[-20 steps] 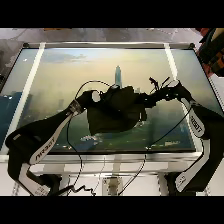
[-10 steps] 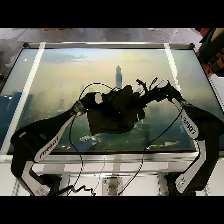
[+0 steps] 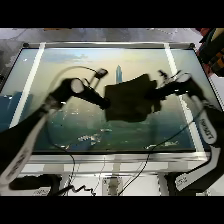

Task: Fold the clothes and pants, and hang the long-sleeved shirts on hangers.

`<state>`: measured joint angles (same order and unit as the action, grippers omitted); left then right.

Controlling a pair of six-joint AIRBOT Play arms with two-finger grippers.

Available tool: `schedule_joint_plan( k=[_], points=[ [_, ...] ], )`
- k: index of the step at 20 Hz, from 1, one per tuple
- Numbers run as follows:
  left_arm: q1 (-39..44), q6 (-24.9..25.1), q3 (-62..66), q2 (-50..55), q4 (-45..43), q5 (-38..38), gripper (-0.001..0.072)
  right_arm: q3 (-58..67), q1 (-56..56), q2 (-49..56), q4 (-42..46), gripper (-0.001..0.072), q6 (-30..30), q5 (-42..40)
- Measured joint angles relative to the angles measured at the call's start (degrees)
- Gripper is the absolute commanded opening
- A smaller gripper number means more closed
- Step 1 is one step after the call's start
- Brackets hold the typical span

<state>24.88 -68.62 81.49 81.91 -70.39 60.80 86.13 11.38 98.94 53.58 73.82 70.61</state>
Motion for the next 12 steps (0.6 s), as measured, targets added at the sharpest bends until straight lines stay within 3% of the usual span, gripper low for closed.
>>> schedule_joint_plan(
  k=[5,12],
  points=[
    [-5.07,0.02,0.02,-15.19,-6.71,3.28,0.0601,0.0,20.13,-9.44,7.54,0.0032,10.54,1.68],
    [-7.5,-0.02,0.02,-24.98,-9.66,4.09,0.0601,0.0,44.37,-15.39,25.11,0.0033,34.38,14.62]
  ],
)
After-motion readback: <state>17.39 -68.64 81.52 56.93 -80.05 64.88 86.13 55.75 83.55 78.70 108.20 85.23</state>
